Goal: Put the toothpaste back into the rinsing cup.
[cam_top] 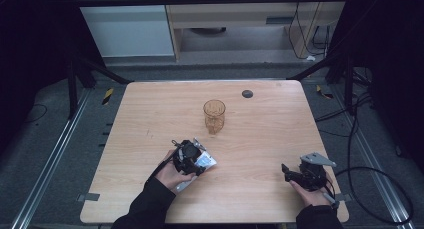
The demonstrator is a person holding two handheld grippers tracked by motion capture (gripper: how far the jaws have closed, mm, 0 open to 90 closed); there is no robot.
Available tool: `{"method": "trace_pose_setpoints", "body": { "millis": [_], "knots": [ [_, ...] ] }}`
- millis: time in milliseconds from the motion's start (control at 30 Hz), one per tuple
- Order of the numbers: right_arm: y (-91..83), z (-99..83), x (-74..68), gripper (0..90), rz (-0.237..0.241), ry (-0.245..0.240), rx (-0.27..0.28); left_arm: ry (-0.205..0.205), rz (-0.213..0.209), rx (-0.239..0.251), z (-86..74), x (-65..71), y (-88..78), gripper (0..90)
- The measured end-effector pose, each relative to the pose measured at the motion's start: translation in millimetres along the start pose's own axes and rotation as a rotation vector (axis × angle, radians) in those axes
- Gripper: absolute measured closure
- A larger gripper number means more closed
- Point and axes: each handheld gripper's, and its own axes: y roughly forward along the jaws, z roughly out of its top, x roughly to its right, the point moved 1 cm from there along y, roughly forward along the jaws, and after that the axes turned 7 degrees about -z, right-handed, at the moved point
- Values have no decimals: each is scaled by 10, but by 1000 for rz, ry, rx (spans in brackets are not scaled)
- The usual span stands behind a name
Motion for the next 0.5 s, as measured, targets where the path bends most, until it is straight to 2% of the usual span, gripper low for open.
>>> {"method": "trace_pose_setpoints", "body": {
  "millis": [233, 267, 300, 333, 367, 433, 500],
  "knots": [
    [-6, 0, 3, 235, 2, 0, 2, -14, -13, 50, -66, -9, -164, 696],
    [-3, -2, 6, 235, -1, -2, 2, -17, -6, 74, -83, -6, -227, 704],
    [-3, -2, 6, 235, -1, -2, 2, -17, -6, 74, -83, -6, -227, 709],
    [2, -3, 7, 235, 0, -4, 1, -21, 1, 102, -89, 3, -292, 714],
    [2, -3, 7, 235, 0, -4, 1, -21, 1, 102, -89, 3, -292, 717],
    [1, -2, 4, 235, -1, -3, 0, -24, 8, 155, -87, 7, -398, 722],
    [-3, 0, 3, 235, 0, -3, 1, -27, 11, 173, -83, 7, -432, 724]
  ]
}}
